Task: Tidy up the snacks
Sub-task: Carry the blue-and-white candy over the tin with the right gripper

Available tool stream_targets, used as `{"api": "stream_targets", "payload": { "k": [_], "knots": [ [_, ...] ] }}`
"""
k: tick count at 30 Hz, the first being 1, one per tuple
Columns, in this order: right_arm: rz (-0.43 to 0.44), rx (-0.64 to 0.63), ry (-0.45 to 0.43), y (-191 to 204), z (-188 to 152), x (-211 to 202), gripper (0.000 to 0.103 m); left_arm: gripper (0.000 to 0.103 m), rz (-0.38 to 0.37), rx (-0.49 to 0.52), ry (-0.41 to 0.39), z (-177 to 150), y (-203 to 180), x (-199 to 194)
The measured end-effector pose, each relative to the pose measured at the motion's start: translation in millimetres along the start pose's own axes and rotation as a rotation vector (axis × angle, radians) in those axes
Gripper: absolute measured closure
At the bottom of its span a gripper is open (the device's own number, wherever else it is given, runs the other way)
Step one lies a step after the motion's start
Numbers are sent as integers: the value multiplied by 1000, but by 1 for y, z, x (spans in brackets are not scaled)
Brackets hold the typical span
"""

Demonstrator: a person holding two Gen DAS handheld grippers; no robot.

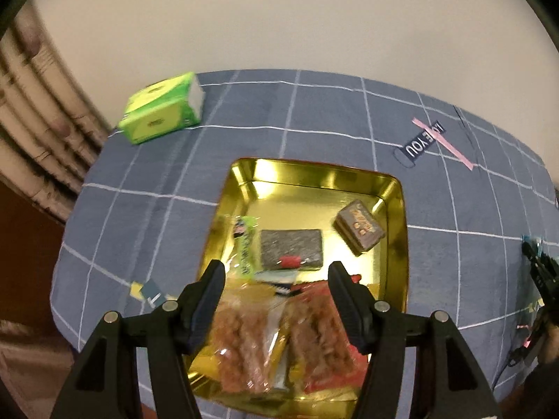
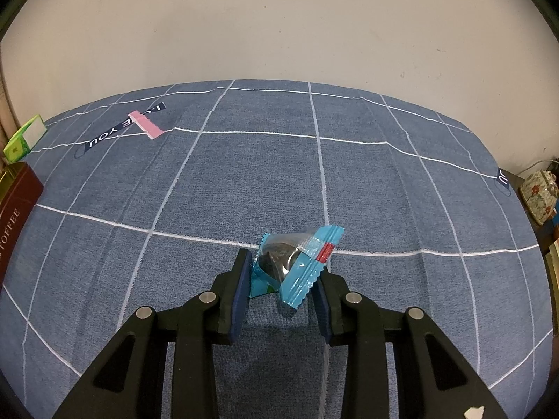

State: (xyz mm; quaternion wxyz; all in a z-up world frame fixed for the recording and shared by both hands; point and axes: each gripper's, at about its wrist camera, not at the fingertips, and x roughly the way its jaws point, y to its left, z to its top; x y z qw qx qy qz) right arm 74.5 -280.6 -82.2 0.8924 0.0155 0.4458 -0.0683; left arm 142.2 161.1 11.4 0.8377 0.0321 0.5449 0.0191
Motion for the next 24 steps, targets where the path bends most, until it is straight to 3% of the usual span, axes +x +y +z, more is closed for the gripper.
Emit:
{"api": "stream_targets", "payload": {
  "k": [12,24],
  "knots": [
    [-15,5,0,0,0,0,76,40,96,-23,-72,-49,35,-25],
    [-11,-11,-14,23,11,-23,77,40,141,-95,-86,-78,68,-28]
  ]
}}
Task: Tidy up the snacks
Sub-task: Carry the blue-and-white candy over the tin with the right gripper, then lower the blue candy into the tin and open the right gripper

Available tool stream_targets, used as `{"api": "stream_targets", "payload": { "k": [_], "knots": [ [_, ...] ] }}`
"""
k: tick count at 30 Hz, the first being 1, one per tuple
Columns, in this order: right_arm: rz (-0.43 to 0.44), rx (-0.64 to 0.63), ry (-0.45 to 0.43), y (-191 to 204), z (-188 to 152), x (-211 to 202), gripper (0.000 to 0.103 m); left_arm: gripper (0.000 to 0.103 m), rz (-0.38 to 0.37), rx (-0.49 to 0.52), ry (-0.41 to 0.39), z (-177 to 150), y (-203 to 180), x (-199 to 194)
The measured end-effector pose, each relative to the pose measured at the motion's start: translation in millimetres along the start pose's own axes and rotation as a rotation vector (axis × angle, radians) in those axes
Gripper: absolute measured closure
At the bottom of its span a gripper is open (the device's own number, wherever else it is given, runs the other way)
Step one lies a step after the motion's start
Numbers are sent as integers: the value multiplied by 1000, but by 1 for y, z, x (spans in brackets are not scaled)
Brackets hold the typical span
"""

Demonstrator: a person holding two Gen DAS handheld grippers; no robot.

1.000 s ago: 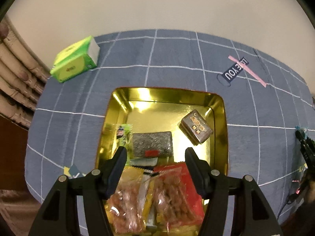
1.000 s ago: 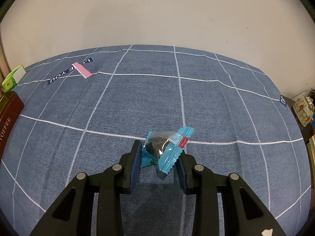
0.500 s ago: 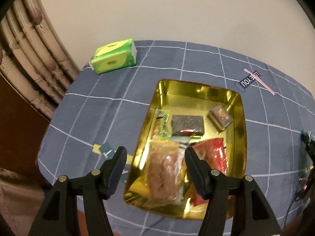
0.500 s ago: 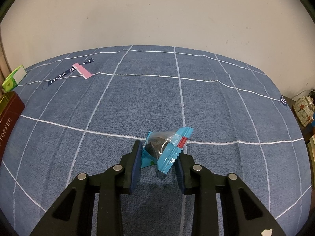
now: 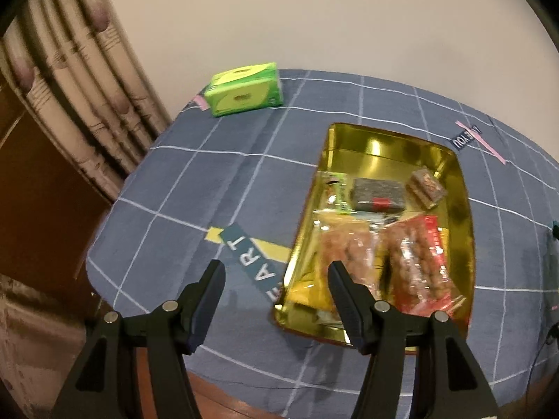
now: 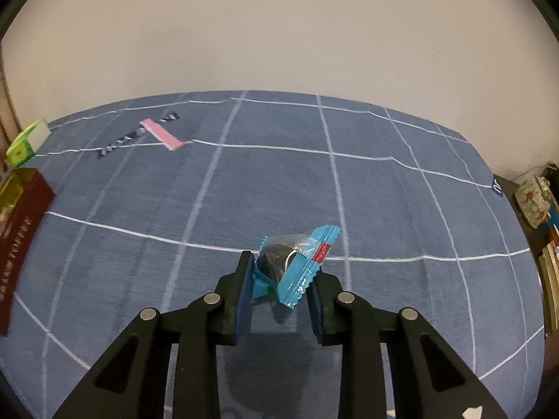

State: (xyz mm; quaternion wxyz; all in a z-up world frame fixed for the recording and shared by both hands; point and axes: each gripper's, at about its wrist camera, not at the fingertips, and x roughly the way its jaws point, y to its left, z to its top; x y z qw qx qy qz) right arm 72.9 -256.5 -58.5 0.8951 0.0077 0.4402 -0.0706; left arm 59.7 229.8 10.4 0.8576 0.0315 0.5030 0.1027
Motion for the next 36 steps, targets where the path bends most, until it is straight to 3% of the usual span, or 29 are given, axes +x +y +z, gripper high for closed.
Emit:
{"api": "stream_targets", "payload": {
  "k": [11,20,27,36],
  "knots": [
    [152,-109,-20,82,14,-43,77,40,20,-59,-17,-19,26,-3],
    [317,-217,-9,176,20,-74,77,40,-24,-108,-3,-27,38,-2],
    [386,-318,-10,244,20,-85,77,40,-38,-115,-22,-27,39,-6],
    [414,-377,17,293,16,-77,77,40,-37,-159,-14,-27,50,-3]
  ]
}}
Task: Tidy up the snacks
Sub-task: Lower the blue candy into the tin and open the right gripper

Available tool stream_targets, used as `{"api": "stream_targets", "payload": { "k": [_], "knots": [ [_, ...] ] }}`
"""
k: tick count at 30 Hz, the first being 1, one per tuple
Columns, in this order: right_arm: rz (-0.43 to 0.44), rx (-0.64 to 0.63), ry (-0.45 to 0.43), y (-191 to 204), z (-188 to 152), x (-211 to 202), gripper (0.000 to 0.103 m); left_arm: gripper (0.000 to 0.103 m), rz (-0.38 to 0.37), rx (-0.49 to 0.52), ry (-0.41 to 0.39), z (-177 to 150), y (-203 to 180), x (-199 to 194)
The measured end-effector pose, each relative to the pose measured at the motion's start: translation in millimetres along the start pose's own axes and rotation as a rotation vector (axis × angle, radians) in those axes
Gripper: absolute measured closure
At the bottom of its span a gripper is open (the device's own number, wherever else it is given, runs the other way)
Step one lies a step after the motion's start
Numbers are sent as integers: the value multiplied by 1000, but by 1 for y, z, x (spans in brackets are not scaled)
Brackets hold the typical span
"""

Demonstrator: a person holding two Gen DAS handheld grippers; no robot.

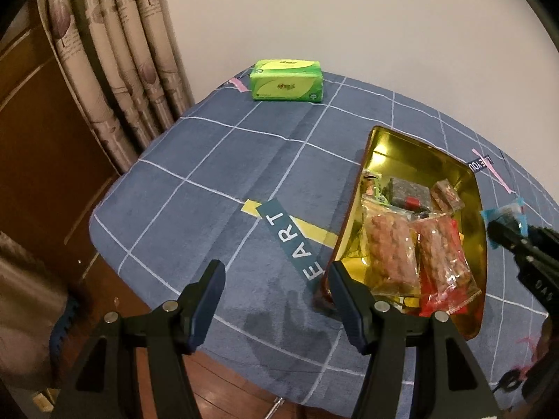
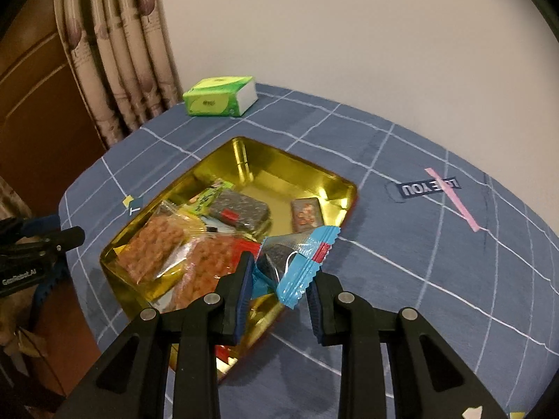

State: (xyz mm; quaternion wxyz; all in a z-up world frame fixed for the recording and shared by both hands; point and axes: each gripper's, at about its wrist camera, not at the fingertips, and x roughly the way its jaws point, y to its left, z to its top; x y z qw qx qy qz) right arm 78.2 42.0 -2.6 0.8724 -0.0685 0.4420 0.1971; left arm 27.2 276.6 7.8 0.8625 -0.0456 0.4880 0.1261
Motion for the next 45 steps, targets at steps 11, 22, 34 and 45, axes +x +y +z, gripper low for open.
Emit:
{"api": "stream_targets", "payload": {
  "k": [11,22,34,45],
  "knots": [
    [13,-16,43,17,3,27,77,40,-13,-53,19,0,10,4],
    [44,-2,61,27,-1,34,74,40,-20,-36,22,0,6,5],
    [32,56,59,22,-4,31,61,40,10,24,19,-4,-9,4],
    [6,77,20,20,-5,17,39,40,15,50,13,-5,-16,2]
  ]
}}
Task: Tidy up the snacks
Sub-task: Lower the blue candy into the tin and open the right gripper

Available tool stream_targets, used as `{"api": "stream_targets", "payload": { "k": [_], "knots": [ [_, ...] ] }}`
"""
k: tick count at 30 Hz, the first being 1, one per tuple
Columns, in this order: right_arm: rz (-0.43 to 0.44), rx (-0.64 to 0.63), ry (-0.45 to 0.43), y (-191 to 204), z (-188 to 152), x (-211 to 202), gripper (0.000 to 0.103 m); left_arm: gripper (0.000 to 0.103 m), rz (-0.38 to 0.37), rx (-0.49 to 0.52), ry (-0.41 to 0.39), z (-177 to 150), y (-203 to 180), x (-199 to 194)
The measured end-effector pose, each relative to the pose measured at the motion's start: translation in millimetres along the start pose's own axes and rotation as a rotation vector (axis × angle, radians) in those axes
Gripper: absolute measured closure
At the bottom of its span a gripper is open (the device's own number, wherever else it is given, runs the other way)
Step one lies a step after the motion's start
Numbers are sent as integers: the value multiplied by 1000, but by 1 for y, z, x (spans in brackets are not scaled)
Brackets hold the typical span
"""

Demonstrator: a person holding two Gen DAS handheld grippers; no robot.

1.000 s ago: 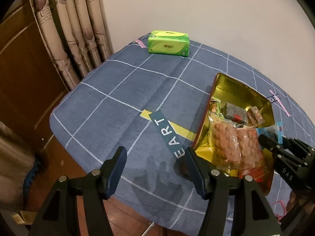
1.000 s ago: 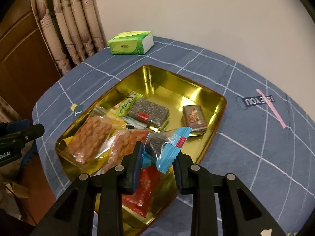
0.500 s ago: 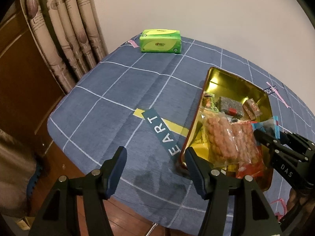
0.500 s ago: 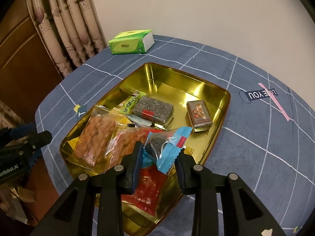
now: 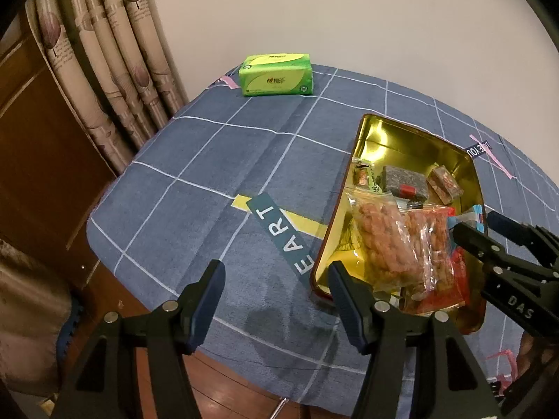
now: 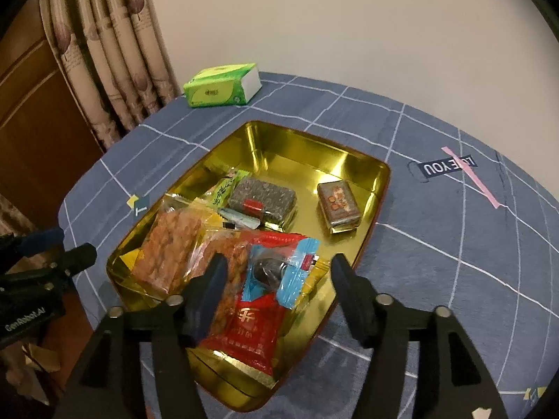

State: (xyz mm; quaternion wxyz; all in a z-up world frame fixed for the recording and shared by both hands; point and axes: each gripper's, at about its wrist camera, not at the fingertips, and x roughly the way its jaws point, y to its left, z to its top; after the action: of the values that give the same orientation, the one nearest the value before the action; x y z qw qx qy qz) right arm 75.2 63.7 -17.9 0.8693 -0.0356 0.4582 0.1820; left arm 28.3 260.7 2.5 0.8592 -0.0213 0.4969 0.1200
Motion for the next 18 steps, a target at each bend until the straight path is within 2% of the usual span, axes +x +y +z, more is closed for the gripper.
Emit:
{"api": "stream_targets", "payload": {
  "k": [8,12,18],
  "knots": [
    [-11,45,-1,-1,-8,-15,29,40,12,13,-1,-1,-3,0],
    [-22,85,-40,-3,-14,-32,16,40,22,22,-7,-1,-4,-1],
    [-107,97,-99,-3,-21,-53,2,40,38,36,-9,-2,-8,-2]
  ]
}}
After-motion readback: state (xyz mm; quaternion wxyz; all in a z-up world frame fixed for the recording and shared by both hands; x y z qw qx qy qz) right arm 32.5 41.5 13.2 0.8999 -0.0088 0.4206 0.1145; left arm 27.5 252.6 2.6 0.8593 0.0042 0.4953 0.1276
